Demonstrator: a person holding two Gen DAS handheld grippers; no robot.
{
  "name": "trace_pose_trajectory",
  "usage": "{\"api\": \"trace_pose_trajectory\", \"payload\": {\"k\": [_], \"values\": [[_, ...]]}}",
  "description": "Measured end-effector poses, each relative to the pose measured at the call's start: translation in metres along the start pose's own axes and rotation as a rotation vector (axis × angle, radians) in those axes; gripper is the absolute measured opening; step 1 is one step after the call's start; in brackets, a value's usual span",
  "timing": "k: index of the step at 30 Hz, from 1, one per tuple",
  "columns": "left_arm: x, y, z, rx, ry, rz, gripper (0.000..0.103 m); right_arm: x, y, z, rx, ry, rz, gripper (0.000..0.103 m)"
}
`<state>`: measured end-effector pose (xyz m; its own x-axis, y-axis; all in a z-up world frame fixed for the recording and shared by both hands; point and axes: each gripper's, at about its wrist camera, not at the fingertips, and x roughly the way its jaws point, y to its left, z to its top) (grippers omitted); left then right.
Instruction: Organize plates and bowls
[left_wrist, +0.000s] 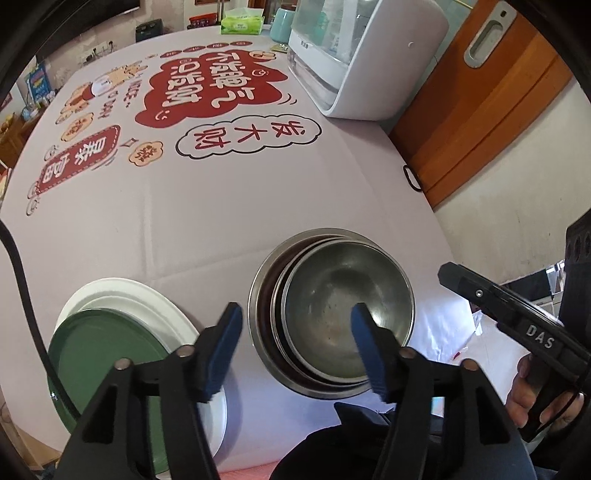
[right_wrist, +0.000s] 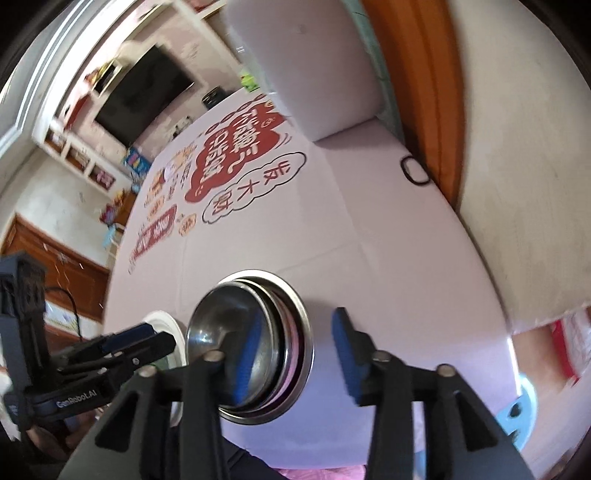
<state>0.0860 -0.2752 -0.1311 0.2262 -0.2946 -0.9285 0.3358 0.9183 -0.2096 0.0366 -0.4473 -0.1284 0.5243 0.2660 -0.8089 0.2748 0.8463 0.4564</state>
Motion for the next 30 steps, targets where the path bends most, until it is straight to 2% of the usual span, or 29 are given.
{"api": "trace_pose_trajectory", "payload": {"k": [4, 6, 11, 14, 25, 30], "values": [[0.009, 0.007, 0.007, -0.022, 0.037, -0.025, 0.064, 0.002, -0.021, 0.0, 0.125, 0.01, 0.064, 0.051], [0.013, 0.01, 0.008, -0.033, 0.056, -0.038, 0.07, 0.006, -0.032, -0.002, 0.189, 0.024, 0.084, 0.055], [0.028, 0.016, 0.008, -0.054, 0.126, -0.054, 0.071, 0.016, -0.048, -0.014, 0.308, 0.077, 0.131, 0.058], [0.038, 0.019, 0.007, -0.065, 0.168, -0.059, 0.071, 0.023, -0.052, -0.023, 0.352, 0.119, 0.152, 0.065], [0.065, 0.023, 0.006, -0.048, 0.272, -0.075, 0.071, 0.041, -0.051, -0.041, 0.417, 0.193, 0.184, 0.066], [0.076, 0.024, 0.007, -0.028, 0.31, -0.086, 0.071, 0.044, -0.051, -0.043, 0.438, 0.196, 0.177, 0.067]]}}
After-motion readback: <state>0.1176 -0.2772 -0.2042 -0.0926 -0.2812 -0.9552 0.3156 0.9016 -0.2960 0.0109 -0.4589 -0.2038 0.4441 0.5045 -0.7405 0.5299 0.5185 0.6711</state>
